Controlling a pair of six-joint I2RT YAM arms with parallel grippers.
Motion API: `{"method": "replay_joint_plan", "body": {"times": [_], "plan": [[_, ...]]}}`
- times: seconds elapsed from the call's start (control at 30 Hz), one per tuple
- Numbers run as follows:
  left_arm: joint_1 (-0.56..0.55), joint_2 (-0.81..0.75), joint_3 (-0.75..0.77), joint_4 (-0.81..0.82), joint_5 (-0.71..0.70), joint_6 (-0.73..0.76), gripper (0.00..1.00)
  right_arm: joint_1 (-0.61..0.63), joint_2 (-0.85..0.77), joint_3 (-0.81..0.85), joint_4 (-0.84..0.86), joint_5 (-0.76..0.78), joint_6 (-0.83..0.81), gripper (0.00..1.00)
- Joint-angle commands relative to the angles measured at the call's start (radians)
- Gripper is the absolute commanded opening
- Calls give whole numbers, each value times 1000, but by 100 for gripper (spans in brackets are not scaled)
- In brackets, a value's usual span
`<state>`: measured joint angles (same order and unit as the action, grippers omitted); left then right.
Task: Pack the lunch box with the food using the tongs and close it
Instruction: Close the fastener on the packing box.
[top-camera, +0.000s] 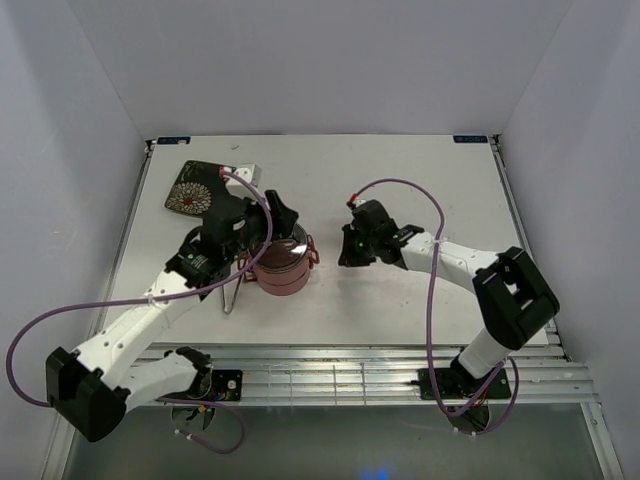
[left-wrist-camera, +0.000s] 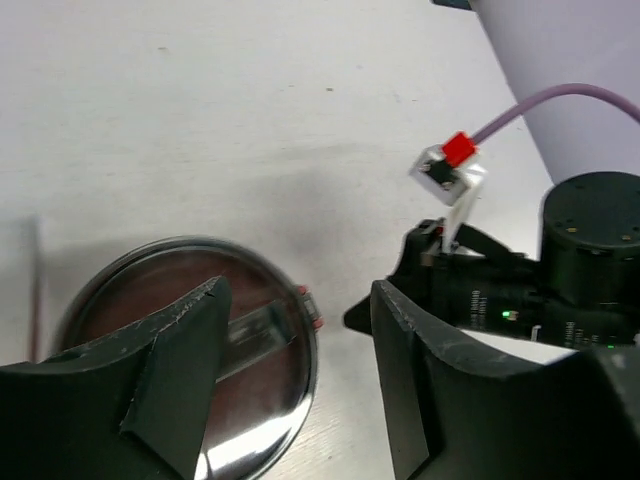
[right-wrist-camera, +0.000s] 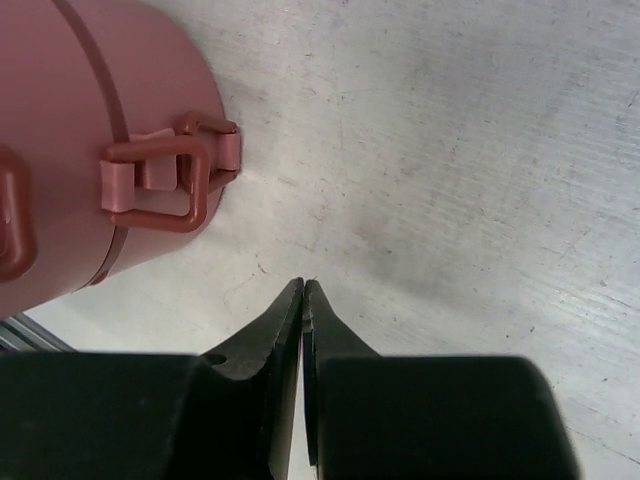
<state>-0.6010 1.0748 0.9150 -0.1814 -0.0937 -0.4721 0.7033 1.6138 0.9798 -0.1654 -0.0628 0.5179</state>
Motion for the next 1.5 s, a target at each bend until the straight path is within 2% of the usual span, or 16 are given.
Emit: {"method": "replay_joint_plan", "body": {"times": [0.0, 0.27, 0.43, 0.53, 0.7, 0.77, 0.83, 0.9, 0.93, 0.97, 1.03, 1.1, 1.17, 1.23, 1.37, 1.47], "plan": [[4, -67, 27, -163, -135, 20, 69, 1, -52, -13, 0, -19, -41, 8], [20, -89, -7, -256, -118, 1, 78, -1, -94, -26, 3, -97, -101, 8], [23, -108, -37, -273, -103, 9, 78, -7, -130, -53, 3, -117, -131, 8], [23, -136, -56, -279, -116, 62, 79, -13, -150, -66, 3, -130, -148, 8], [23, -197, -64, -247, -43, 310, 83, -33, -170, -84, 3, -158, -167, 8], [24, -223, -57, -230, 27, 395, 83, -42, -183, -93, 4, -166, -174, 8], [26, -233, -51, -192, 95, 563, 82, -51, -187, -96, 4, -181, -182, 8], [36, -214, -35, -171, 224, 685, 79, -68, -189, -96, 6, -218, -194, 8], [62, -187, 26, -194, 265, 773, 78, -79, -189, -95, 6, -232, -196, 8], [85, -152, 69, -289, 396, 820, 77, -82, -192, -95, 12, -256, -197, 8], [128, -21, 168, -407, 533, 971, 72, -87, -199, -101, 23, -278, -199, 8], [187, 42, 258, -489, 636, 1027, 70, -85, -212, -110, 39, -302, -191, 8], [236, 80, 298, -506, 666, 1096, 70, -85, -224, -118, 50, -330, -190, 8], [271, 97, 306, -523, 722, 1179, 74, -85, -233, -125, 52, -335, -197, 8], [279, 142, 280, -575, 778, 1263, 74, -90, -239, -130, 52, -339, -216, 8], [288, 143, 263, -583, 890, 1293, 74, -99, -229, -130, 53, -354, -225, 8]]}}
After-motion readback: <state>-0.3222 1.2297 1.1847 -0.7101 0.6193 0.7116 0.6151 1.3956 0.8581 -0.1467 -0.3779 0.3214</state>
